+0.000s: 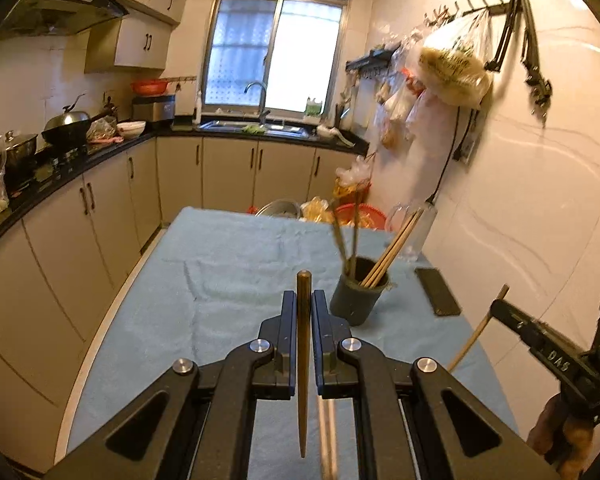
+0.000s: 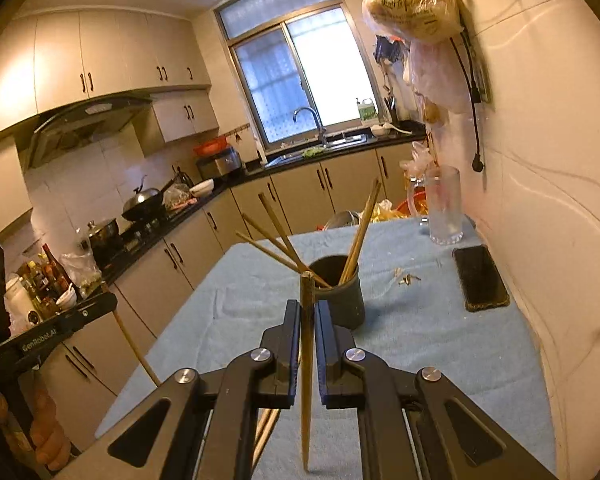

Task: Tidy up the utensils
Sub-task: 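Lift the left gripper's chopstick upright while the right gripper lifts its own, then insert the left gripper's chopstick into the black cup while the right gripper inserts its own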

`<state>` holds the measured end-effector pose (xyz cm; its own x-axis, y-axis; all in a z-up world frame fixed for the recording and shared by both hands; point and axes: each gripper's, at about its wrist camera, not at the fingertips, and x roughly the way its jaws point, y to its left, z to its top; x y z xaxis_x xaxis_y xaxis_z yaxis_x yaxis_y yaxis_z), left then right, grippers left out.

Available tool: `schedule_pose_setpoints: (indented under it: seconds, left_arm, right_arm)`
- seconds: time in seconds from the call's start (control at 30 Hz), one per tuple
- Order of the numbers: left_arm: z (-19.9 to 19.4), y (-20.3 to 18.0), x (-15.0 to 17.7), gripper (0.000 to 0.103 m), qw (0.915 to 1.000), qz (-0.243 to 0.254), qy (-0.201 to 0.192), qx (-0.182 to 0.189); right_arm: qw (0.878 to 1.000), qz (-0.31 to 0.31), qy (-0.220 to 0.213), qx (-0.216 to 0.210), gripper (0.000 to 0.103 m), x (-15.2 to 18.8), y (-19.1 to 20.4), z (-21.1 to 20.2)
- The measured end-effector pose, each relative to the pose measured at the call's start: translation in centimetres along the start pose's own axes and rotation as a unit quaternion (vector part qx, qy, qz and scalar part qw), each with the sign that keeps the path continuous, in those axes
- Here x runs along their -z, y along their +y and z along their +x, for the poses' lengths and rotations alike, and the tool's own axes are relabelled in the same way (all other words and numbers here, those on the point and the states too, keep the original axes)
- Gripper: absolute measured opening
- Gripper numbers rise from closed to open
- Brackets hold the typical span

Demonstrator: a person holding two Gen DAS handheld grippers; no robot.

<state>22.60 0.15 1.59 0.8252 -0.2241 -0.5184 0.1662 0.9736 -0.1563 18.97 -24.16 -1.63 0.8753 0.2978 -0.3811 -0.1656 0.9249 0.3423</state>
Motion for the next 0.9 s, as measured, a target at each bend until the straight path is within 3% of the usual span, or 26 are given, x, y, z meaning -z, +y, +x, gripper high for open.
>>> schedule_pose_setpoints:
  seconds: [0.33, 0.63, 0.9]
  left_arm:
    - [0.4, -2.7, -5.9, 0.007, 0.9979, 0.022, -0.056, 0.026]
    - [4.3, -5.4, -11.6, 0.007, 0.9943, 0.022, -0.090, 0.052]
    - [8.8, -7.6, -13.8, 0.007, 0.9923, 0.024, -0.112, 0.046]
  right_arm:
    - [0.999, -0.002, -0.038, 0.001, 0.008, -3.7, -0.1, 0.3]
    - [0.997, 0.000, -0.079, 0.006, 0.008, -8.8, -0.7, 1.6]
    - [0.994, 0.025, -0.109, 0.003, 0.008, -12.7, -2.5, 3.3]
